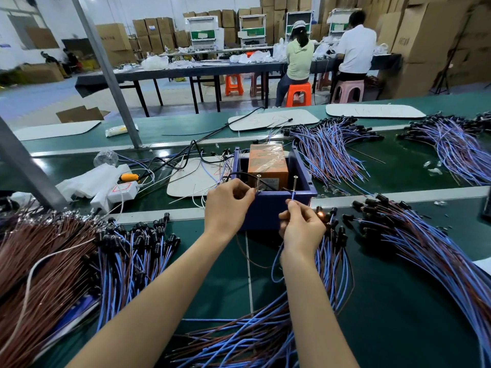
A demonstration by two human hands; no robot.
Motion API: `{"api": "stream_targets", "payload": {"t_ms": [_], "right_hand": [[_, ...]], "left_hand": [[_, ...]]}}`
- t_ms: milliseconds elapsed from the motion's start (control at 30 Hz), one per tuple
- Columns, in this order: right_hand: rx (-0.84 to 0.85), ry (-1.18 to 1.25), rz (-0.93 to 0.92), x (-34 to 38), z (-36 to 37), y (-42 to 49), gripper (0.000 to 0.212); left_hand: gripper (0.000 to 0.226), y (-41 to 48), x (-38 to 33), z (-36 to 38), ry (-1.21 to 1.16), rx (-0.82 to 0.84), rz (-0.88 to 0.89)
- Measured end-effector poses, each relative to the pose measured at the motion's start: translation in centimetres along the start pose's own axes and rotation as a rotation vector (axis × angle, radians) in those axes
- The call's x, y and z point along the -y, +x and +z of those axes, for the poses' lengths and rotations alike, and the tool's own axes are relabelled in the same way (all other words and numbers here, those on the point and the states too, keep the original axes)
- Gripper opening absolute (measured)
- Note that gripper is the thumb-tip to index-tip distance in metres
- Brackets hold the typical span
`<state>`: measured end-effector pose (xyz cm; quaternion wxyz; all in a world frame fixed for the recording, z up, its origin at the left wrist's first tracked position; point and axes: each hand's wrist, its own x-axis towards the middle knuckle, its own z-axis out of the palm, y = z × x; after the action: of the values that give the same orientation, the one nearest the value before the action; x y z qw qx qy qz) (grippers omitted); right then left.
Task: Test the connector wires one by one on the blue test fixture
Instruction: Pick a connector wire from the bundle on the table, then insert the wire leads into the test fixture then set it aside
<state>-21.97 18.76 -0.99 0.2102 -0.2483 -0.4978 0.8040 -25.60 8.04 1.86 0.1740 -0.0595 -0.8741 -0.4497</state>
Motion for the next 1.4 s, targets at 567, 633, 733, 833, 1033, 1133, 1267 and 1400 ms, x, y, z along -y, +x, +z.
{"api": "stream_targets", "payload": {"t_ms": [567, 633, 733, 833, 1033, 1133, 1267, 1400], "right_hand": [[0.747, -1.309, -0.47, -5.4, -6.0, -7.6, 0.034], [0.748, -1.453, -0.518, -6.0, -5.8, -7.8, 0.033], [0.768, -1.502, -0.499, -6.2, -5.8, -7.9, 0.025], [0.759, -1.496, -0.502, -6.2, -5.8, -7.9, 0.025], [0.736, -1.442, -0.526, -6.0, -6.1, -8.2, 0.026], [0.741, -1.418, -0.543, -5.9, -6.1, -8.3, 0.025], [0.714, -1.374, -0.548, -5.8, -6.4, -8.3, 0.025], [0.689, -1.334, -0.562, -5.7, -6.5, -8.2, 0.024]], "left_hand": [[0.031, -10.9, 10.6, -13.0, 0.813, 0.281, 0.001], [0.027, -10.9, 11.1, -12.4, 0.764, 0.187, -0.006], [0.028, -10.2, 10.9, -12.0, 0.686, 0.117, -0.084], [0.028, -10.0, 10.5, -12.0, 0.548, 0.027, -0.083], [0.022, -9.8, 9.8, -12.8, 0.46, -0.073, -0.172], [0.019, -8.8, 9.6, -13.2, 0.502, -0.058, -0.228], [0.023, -7.6, 9.2, -13.4, 0.583, -0.018, -0.226], [0.032, -6.2, 7.5, -13.8, 0.55, -0.078, -0.186]]}}
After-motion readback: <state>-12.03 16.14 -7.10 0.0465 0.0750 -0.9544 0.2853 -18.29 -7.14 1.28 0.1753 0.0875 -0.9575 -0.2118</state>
